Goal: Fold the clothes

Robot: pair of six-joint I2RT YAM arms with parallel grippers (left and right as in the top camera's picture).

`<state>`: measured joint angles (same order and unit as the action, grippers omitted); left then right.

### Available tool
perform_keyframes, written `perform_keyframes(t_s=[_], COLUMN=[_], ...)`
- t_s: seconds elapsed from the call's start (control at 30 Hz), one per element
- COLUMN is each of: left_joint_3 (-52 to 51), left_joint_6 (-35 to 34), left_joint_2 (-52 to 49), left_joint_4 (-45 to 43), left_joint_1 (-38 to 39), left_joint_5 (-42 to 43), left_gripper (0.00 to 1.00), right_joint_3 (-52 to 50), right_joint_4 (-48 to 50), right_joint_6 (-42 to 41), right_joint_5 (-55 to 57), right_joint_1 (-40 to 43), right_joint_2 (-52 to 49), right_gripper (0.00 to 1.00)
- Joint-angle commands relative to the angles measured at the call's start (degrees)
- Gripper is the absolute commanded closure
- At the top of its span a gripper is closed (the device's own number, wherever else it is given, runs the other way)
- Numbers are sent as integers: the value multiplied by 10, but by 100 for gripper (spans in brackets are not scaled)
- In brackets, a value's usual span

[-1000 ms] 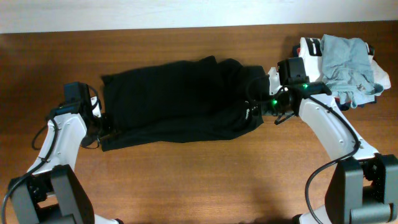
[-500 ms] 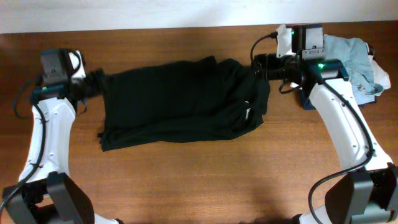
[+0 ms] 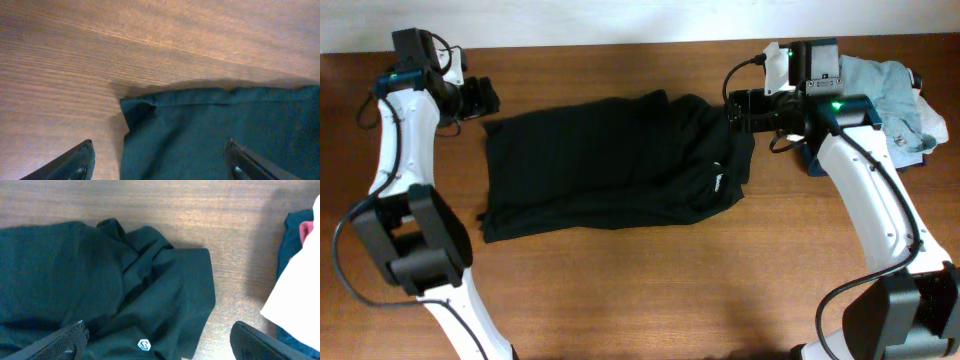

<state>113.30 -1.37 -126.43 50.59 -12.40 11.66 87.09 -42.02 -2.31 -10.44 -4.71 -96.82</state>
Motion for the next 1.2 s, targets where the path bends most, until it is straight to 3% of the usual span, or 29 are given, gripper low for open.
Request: perform_keyframes(t_s=[0.0, 0.23, 0.53, 0.77, 1.17], left_joint_3=[28, 28, 28, 28, 28], left_joint_6=[12, 43, 42, 43, 47], left_joint_2=[-19, -70, -87, -93, -142], left_joint_4=[4, 20, -7, -26, -50], left_joint_1=[0, 23, 39, 43, 71], left_joint_5=[12, 3, -132, -136, -135], left_gripper=[22, 23, 23, 37, 37], right_joint_3=[7, 7, 5, 5, 5], right_joint_4=[-4, -9, -30, -28, -30], right_joint_6=[6, 6, 26, 25, 26], right_joint_5=[5, 5, 5, 5, 6], right_joint_1=[2, 2, 2, 2, 2], right_joint_2=[-1, -1, -1, -1, -1], right_gripper=[4, 5, 5, 5, 5])
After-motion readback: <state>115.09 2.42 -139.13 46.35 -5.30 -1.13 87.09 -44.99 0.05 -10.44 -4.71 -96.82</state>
